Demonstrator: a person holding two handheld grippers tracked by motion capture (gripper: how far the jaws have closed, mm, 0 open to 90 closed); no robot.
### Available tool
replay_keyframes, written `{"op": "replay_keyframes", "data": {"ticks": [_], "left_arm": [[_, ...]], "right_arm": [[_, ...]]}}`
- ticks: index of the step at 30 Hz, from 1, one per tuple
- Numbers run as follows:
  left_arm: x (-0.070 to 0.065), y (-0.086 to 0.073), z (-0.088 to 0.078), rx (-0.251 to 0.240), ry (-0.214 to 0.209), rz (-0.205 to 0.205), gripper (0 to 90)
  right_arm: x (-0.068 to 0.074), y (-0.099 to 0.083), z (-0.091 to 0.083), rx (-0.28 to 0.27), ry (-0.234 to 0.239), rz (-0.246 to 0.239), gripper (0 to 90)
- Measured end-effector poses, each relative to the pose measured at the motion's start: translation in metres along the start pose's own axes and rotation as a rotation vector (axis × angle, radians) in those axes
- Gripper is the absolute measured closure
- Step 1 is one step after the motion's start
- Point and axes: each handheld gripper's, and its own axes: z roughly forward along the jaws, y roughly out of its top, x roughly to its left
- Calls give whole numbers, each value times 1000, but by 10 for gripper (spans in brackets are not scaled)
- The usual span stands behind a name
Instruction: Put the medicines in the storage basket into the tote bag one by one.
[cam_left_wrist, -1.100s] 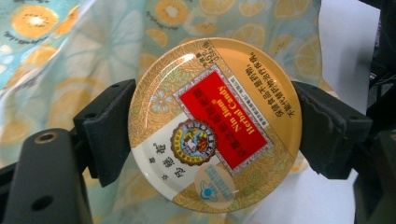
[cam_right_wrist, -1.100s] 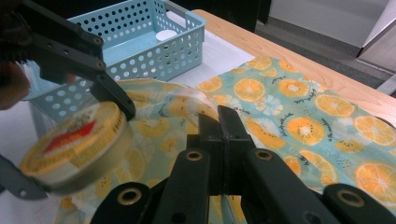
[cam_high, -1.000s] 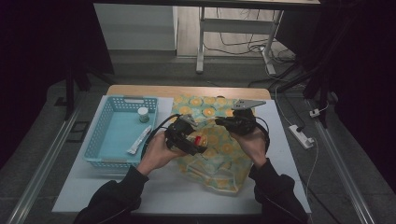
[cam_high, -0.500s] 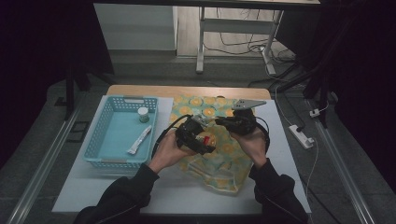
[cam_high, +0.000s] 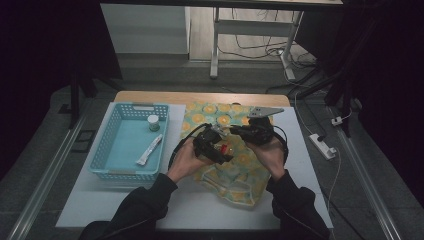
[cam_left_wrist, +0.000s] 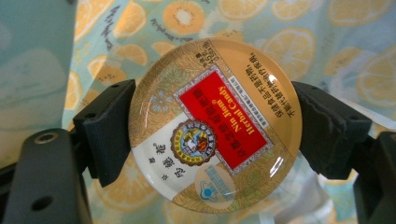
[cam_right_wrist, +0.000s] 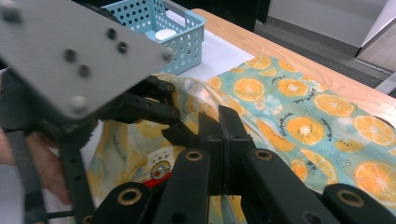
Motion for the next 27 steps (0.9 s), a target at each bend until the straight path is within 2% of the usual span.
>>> {"op": "replay_keyframes", "data": {"ticks": [16,24,27], "left_arm": [[17,-11,28,-11,40,-27,202],[19,-14,41,15,49,-14,201],[20,-13,45,27,64,3,201]], "right_arm": [[-4,-7,10,36,-6,8,900],[-5,-10,14,37,-20,6,900],[-5,-10,14,35,-24,5,900]]}}
